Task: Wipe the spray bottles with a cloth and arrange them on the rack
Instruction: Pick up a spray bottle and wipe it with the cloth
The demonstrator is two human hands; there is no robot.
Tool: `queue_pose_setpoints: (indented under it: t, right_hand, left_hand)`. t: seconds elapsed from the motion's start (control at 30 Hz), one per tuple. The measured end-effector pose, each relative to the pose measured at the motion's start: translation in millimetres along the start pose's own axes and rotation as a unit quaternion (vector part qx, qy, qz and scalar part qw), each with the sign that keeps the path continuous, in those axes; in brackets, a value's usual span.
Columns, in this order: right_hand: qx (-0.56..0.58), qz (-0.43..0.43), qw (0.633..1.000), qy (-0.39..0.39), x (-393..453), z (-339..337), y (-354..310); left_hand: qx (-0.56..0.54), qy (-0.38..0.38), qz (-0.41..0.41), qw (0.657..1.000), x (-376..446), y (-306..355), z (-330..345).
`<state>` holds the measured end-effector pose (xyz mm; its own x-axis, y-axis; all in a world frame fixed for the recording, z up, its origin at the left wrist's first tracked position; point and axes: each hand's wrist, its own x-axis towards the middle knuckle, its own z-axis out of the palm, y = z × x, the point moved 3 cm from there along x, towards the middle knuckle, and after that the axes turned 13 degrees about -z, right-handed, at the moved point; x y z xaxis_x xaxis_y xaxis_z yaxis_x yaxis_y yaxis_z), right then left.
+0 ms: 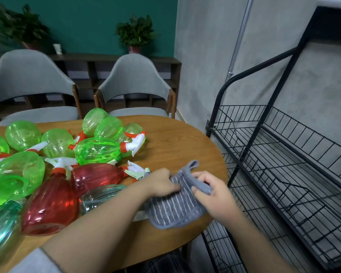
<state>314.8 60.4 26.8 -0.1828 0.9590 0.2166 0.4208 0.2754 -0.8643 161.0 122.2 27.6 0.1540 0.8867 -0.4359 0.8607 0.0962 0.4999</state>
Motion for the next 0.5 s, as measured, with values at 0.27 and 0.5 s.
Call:
queue_pose_setpoints:
  t: [0.27,0.5]
  right_hand:
    - [0.056,-0.129,0.990,-0.025,4,50,-18]
    - [0.296,0.026,0.951,0.082,15,72,-26]
  left_hand:
    - [-0.555,-0.132,-0.095,0.816,-36,-8,-28]
    - [-0.607,-0.208,-0.062,0.764,-65,-21,-35]
